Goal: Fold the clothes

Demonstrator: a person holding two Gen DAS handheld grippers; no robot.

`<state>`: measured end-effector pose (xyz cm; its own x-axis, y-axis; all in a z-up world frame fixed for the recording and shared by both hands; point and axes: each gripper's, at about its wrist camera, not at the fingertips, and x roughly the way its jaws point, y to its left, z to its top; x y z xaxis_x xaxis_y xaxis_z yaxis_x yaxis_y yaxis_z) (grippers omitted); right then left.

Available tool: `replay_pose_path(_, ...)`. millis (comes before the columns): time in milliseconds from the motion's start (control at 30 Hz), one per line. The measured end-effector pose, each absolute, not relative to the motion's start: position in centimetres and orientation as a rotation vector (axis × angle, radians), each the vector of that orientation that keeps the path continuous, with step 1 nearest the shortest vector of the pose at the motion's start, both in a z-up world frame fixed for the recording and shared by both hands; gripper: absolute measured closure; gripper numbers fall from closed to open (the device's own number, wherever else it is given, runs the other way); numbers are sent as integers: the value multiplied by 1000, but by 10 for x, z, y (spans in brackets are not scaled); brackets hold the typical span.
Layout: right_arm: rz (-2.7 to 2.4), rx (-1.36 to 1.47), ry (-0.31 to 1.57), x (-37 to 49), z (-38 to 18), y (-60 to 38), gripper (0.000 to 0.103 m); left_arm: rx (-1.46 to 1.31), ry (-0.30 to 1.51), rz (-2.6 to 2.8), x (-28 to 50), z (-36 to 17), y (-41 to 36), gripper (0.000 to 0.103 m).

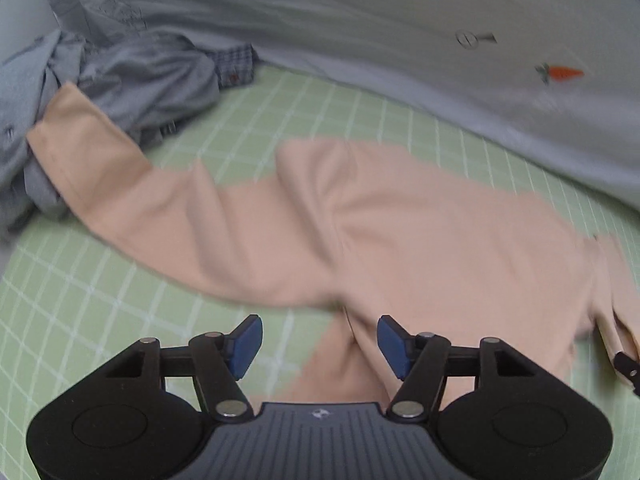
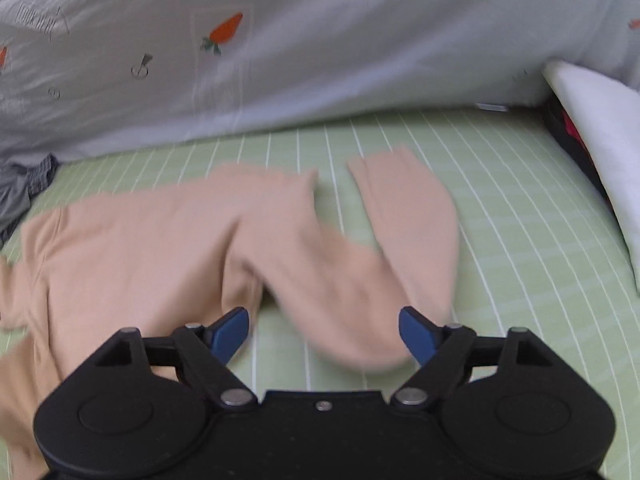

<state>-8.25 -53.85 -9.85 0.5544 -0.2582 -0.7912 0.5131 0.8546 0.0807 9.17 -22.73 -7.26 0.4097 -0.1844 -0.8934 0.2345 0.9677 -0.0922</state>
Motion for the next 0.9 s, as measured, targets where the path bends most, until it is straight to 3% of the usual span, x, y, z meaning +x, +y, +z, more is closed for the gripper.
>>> replay_pose_path(300,-453,342,895,-134,-101,-524,19,-46,1122,-334,28,-73,-229,36)
replay_pose_path(700,-379,303,927,-151,-108,-538,19,-56,1127,-330,7,-85,-251,32)
replay_pose_path(733,-374,298,929,-151,-108,-539,19,-54,1139,-318,8,-91,-254,34)
replay_pose_path(767,-370,293,930,-151,-108,-540,19,-65,1152,-313,9,-94,-256,47)
replay_pose_path(800,-366,288,932,-151,-109,-541,19,-89,1165,-311,11,-97,-257,70)
replay_pose_path(833,-364,286,934,-151,-109,-542,19,-116,1177,-314,11,-99,-257,80)
replay_pose_path(900,-358,291,940,-150,-111,-545,19,-147,1173,-327,9,-94,-258,87)
